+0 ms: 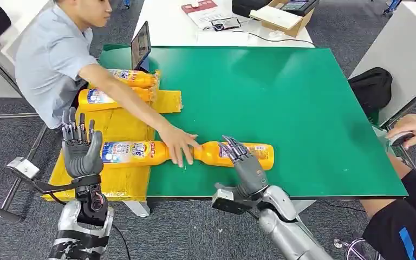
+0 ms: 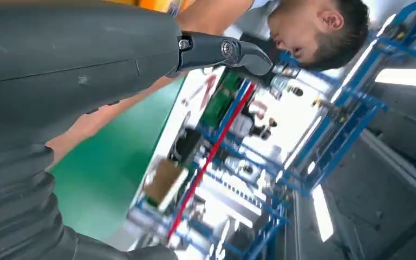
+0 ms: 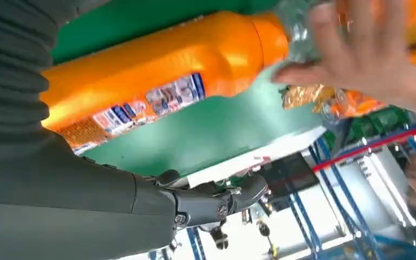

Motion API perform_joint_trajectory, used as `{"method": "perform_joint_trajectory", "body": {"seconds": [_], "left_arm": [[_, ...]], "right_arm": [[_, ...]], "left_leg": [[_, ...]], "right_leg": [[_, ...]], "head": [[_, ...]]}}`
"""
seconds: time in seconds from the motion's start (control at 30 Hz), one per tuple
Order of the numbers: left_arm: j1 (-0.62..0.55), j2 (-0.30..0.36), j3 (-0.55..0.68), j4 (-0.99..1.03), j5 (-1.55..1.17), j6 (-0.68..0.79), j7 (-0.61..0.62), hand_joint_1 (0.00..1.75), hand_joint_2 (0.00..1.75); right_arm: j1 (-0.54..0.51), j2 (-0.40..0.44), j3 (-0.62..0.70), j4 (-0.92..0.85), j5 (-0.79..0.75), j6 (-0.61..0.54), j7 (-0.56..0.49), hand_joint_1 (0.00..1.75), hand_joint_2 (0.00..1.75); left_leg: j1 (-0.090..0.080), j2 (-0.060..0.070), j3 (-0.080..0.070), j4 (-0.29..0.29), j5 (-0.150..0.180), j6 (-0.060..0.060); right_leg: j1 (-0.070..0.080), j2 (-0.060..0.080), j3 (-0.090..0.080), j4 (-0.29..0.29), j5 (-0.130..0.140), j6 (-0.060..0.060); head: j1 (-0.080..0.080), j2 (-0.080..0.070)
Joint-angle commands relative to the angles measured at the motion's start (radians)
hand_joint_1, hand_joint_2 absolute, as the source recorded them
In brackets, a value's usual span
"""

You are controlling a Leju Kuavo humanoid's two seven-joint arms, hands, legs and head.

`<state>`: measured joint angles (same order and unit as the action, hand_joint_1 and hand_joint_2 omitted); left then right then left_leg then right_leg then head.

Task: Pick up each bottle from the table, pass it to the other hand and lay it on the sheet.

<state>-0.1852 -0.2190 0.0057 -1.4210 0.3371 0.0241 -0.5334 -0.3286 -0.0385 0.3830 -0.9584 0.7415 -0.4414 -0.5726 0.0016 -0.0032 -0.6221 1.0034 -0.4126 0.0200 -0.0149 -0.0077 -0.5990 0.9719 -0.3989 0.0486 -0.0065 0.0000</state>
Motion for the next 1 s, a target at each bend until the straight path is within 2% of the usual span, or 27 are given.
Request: {"method": "perform_joint_trajectory", "body": {"seconds": [0.03, 0.1, 0.13, 0.23, 0.27, 0.4, 0.43, 0.67, 0.8, 1.0], "left_arm": [[-0.031, 0.002, -0.060, 0.049, -0.082, 0.083, -0.003, 0.00, 1.75], [-0.038, 0.003, -0.060, 0.067, -0.072, 0.080, -0.018, 0.00, 1.75], [-0.047, 0.004, -0.061, 0.077, -0.069, 0.076, -0.022, 0.00, 1.75], [-0.073, 0.002, -0.068, 0.109, -0.060, 0.063, -0.013, 0.00, 1.75], [-0.077, 0.002, -0.070, 0.116, -0.059, 0.062, -0.012, 0.00, 1.75], [-0.058, 0.011, -0.064, 0.093, -0.058, 0.066, -0.002, 0.00, 1.75], [-0.052, 0.013, -0.061, 0.085, -0.059, 0.067, 0.000, 0.00, 1.75], [-0.029, 0.012, -0.040, 0.066, -0.061, 0.069, 0.017, 0.00, 1.75], [-0.026, 0.014, -0.038, 0.061, -0.062, 0.068, 0.019, 0.00, 1.75], [-0.013, 0.021, -0.036, 0.042, -0.076, 0.061, 0.026, 0.00, 1.75]], "right_arm": [[-0.181, 0.035, 0.045, 0.321, 0.088, -0.065, 0.031, 0.00, 0.00], [-0.216, 0.046, 0.043, 0.380, 0.086, -0.076, 0.035, 0.00, 0.00], [-0.237, 0.051, 0.043, 0.409, 0.095, -0.085, 0.044, 0.00, 1.75], [-0.315, 0.067, 0.068, 0.510, 0.153, -0.092, 0.102, 0.00, 1.75], [-0.339, 0.070, 0.084, 0.543, 0.186, -0.081, 0.153, 0.00, 0.00], [-0.371, 0.063, 0.088, 0.586, 0.222, -0.025, 0.282, 0.00, 0.00], [-0.373, 0.060, 0.082, 0.592, 0.225, -0.022, 0.315, 0.00, 1.75], [-0.386, 0.035, 0.052, 0.626, 0.241, 0.051, 0.455, 0.00, 1.75], [-0.390, 0.038, 0.053, 0.629, 0.250, 0.057, 0.479, 0.00, 1.75], [-0.415, 0.043, 0.053, 0.650, 0.266, 0.181, 0.542, 0.00, 1.75]], "left_leg": [[0.000, 0.002, 0.003, 0.000, -0.001, -0.001], [0.001, 0.001, 0.004, 0.000, -0.001, -0.001], [0.000, 0.001, 0.003, 0.000, 0.000, -0.001], [0.000, 0.002, 0.002, 0.000, 0.000, -0.001], [0.000, 0.003, 0.004, 0.001, -0.001, -0.001], [0.000, 0.001, 0.002, 0.000, 0.000, 0.000], [0.000, 0.002, 0.005, 0.000, -0.001, -0.001], [0.000, 0.000, 0.004, 0.000, -0.001, -0.001], [0.000, 0.001, 0.004, 0.001, -0.002, -0.001], [0.000, 0.000, 0.002, 0.000, 0.000, -0.001]], "right_leg": [[0.001, 0.002, 0.003, 0.000, 0.000, -0.002], [0.001, 0.002, 0.004, 0.000, -0.001, -0.002], [0.000, 0.002, 0.002, 0.000, 0.000, -0.001], [0.000, 0.002, 0.001, 0.001, 0.000, -0.001], [0.000, 0.003, 0.003, 0.001, -0.001, -0.002], [0.000, 0.002, 0.002, 0.000, 0.000, -0.001], [0.000, 0.003, 0.004, 0.001, -0.001, -0.002], [0.000, 0.000, 0.004, 0.000, -0.001, -0.002], [0.000, 0.001, 0.004, 0.001, -0.001, -0.002], [0.000, 0.001, 0.002, 0.000, 0.000, -0.001]], "head": [[0.000, 0.000], [0.000, 0.000], [0.000, 0.000], [0.000, 0.000], [0.000, 0.000], [0.000, 0.000], [0.000, 0.000], [0.000, 0.000], [0.000, 0.000], [0.000, 0.000]]}}
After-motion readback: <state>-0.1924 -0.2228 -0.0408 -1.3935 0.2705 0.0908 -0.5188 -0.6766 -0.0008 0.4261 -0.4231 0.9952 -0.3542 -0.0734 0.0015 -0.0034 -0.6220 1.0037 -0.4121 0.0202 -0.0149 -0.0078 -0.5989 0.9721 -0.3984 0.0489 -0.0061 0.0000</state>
